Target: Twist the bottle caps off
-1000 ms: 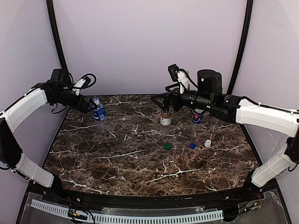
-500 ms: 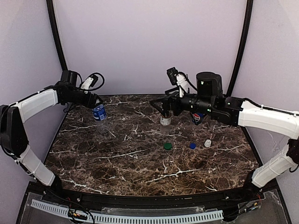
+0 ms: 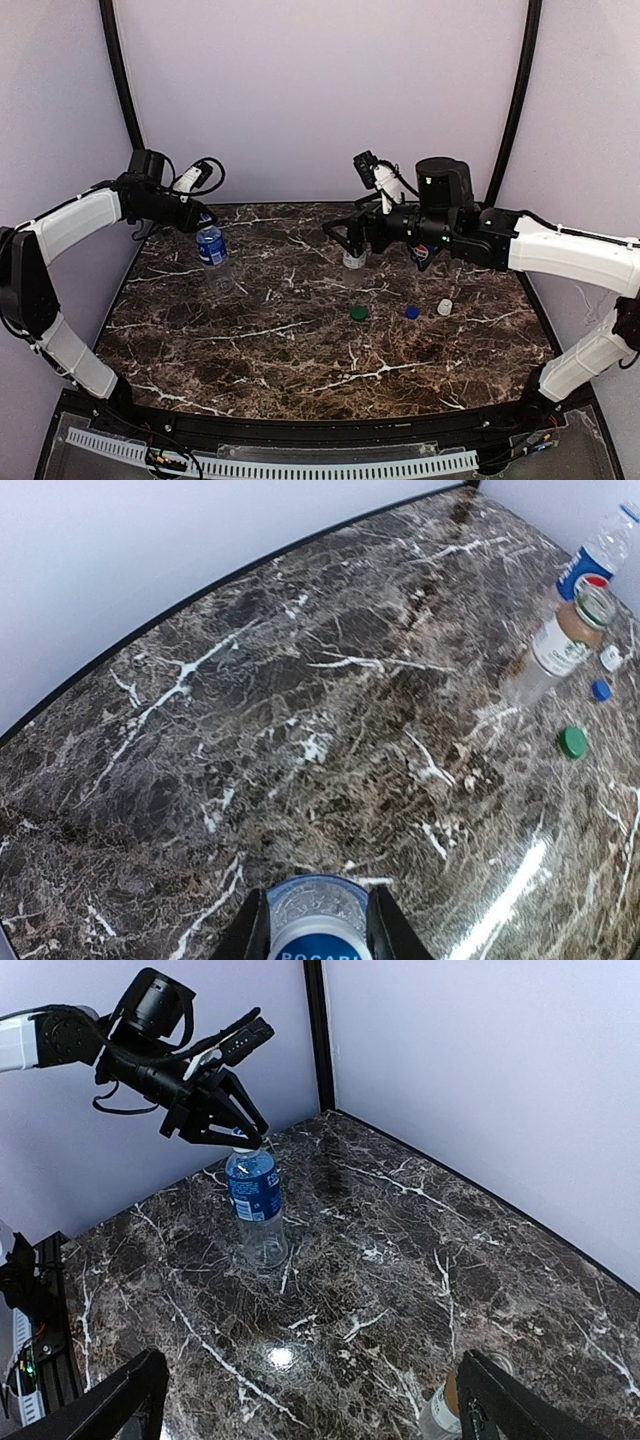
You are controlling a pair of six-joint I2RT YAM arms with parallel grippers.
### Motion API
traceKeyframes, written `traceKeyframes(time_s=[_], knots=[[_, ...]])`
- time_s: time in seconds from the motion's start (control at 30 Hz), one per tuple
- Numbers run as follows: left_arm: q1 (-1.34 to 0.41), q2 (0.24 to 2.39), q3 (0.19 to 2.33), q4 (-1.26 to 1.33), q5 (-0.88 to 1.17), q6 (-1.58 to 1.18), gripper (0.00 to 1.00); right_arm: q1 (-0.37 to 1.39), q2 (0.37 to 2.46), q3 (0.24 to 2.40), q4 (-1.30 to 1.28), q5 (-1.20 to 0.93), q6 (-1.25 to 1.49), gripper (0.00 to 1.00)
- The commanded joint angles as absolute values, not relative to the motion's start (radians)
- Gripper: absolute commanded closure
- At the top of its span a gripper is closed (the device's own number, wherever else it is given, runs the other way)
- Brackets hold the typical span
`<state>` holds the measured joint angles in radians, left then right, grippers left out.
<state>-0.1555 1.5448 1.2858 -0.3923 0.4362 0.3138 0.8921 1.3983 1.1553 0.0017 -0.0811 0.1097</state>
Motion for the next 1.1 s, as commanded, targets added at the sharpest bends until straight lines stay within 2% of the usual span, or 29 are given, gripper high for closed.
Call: traceKeyframes(time_s=[0.0,0.17,0.33,0.5,0.73,0.83,1.07], knots=[[-0.185,1.463,1.404,-0.695,0.514,0.446,0.99,0.918,1.362,1.167,0.017,-0.09,0.052,0.02],[-0.306,1.402,1.627,-0.984,0.61,0.567,0.99,1.01,1.447,1.201,0.064,-0.185,-0.111,0.02],[-0.373,1.381,1.837,-1.186,0.729,0.583,0.99,1.102,1.658,1.362,0.076,-0.175,-0.167,0.01],[-0.382,1.354,1.881,-1.22,0.855,0.551,0.99,1.126,1.819,1.53,0.102,-0.124,-0.131,0.01],[-0.382,1.352,1.902,-1.193,0.915,0.495,0.99,1.136,1.889,1.514,0.306,-0.185,-0.061,0.02],[-0.382,1.363,1.929,-1.173,0.928,0.471,0.99,1.136,1.912,1.515,0.326,-0.201,-0.048,0.07],[-0.382,1.379,1.953,-1.145,0.942,0.434,0.99,1.137,1.917,1.519,0.317,-0.319,-0.061,0.34]])
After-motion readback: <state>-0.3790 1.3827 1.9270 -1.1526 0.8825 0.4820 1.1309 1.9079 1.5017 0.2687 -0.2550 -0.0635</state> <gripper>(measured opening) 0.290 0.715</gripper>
